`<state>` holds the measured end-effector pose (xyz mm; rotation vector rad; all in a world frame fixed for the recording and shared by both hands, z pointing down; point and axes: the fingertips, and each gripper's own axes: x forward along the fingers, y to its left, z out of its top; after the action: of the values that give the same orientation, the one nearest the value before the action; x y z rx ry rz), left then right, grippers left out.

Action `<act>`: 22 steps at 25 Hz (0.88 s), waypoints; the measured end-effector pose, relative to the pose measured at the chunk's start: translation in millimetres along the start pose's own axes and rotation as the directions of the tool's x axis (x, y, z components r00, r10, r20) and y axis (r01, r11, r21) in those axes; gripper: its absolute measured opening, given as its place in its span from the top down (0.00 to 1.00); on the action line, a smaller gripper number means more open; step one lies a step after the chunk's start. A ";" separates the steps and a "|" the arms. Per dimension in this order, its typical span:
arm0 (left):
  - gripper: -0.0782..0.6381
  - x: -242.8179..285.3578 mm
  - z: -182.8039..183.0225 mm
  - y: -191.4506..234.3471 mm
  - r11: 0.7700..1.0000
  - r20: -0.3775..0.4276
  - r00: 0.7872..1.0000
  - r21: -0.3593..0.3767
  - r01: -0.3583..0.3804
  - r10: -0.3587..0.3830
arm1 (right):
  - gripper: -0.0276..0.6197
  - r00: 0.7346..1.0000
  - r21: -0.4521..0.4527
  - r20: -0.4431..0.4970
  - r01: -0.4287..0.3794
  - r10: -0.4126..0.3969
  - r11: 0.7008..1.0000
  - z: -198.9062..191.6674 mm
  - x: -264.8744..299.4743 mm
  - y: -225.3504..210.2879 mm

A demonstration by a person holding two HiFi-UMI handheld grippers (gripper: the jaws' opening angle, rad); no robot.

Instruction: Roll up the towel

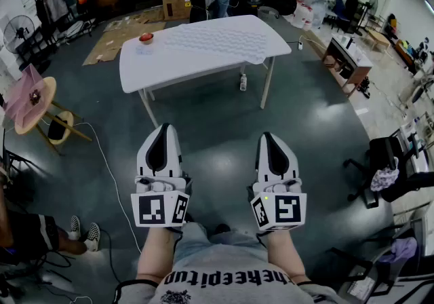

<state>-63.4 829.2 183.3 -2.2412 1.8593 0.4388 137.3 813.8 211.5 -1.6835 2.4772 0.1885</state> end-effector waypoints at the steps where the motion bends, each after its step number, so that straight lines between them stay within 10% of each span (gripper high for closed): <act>1: 0.89 0.1 1.2 0.5 1.000 0.002 1.000 -0.001 0.000 0.000 | 0.95 1.000 0.001 0.002 0.001 -0.001 1.000 1.2 0.4 -0.1; 22: 0.89 7.8 5.2 3.7 0.999 0.008 1.000 0.029 -0.012 0.012 | 0.95 0.998 0.000 0.046 0.032 -0.032 0.999 2.9 6.0 -17.0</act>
<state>-66.3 823.1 175.8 -2.2072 1.8642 0.4188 151.1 802.7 207.1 -1.6979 2.4164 0.2220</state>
